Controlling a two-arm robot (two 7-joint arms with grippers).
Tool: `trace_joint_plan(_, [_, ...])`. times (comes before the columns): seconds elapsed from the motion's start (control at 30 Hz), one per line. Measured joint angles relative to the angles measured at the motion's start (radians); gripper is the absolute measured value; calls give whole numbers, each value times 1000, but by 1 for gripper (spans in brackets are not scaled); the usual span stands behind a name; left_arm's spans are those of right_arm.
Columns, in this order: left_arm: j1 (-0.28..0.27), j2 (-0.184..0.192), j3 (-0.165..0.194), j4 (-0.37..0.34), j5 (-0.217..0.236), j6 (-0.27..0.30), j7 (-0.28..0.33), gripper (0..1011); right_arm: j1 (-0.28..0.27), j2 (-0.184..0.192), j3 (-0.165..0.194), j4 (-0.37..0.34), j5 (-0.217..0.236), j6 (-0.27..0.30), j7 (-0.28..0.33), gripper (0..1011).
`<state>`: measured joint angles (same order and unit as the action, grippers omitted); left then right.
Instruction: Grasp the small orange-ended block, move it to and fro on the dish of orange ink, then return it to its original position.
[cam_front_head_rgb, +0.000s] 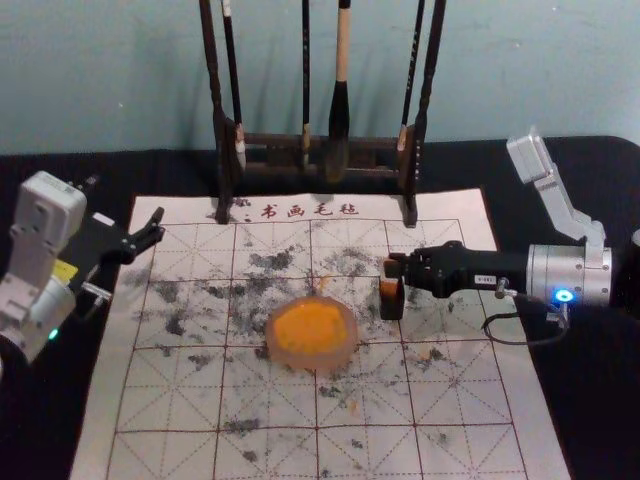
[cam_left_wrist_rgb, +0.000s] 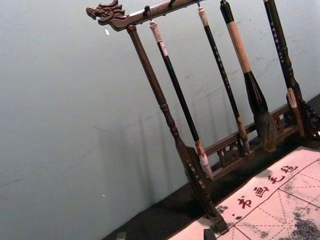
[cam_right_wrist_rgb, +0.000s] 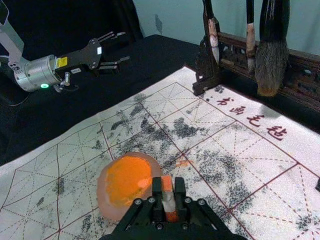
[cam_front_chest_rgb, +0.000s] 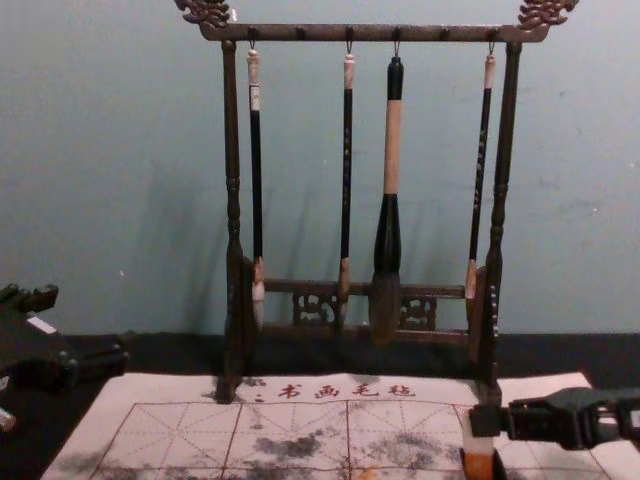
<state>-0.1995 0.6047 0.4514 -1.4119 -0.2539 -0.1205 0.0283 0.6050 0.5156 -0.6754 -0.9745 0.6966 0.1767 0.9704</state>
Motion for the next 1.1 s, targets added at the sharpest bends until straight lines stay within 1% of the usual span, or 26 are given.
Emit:
trace_joint_plan(0.03, [0,0,0,0,0,0,0,1001,0,0,0,0,0,0,0,145])
trace_joint_plan(0.13, [0,0,0,0,0,0,0,1001,0,0,0,0,0,0,0,126])
trace_joint_plan(0.63, [0,0,0,0,0,0,0,1001,-1,3,0,-8,0,-5,1,126])
trace_joint_plan(0.7, [0,0,0,0,0,0,0,1002,-4,6,-1,-16,-2,-14,-2,126])
trace_joint_plan(0.9, [0,0,0,0,0,0,0,1001,-18,23,2,-54,-25,-64,-24,126])
trace_joint_plan(1.0, [0,0,0,0,0,0,0,1001,-33,39,10,-91,-47,-101,-47,126])
trace_joint_plan(1.07, [0,0,0,0,0,0,0,1001,-41,46,15,-109,-54,-113,-57,126])
trace_joint_plan(1.1, [0,0,0,0,0,0,0,1001,-50,54,22,-131,-58,-123,-68,126])
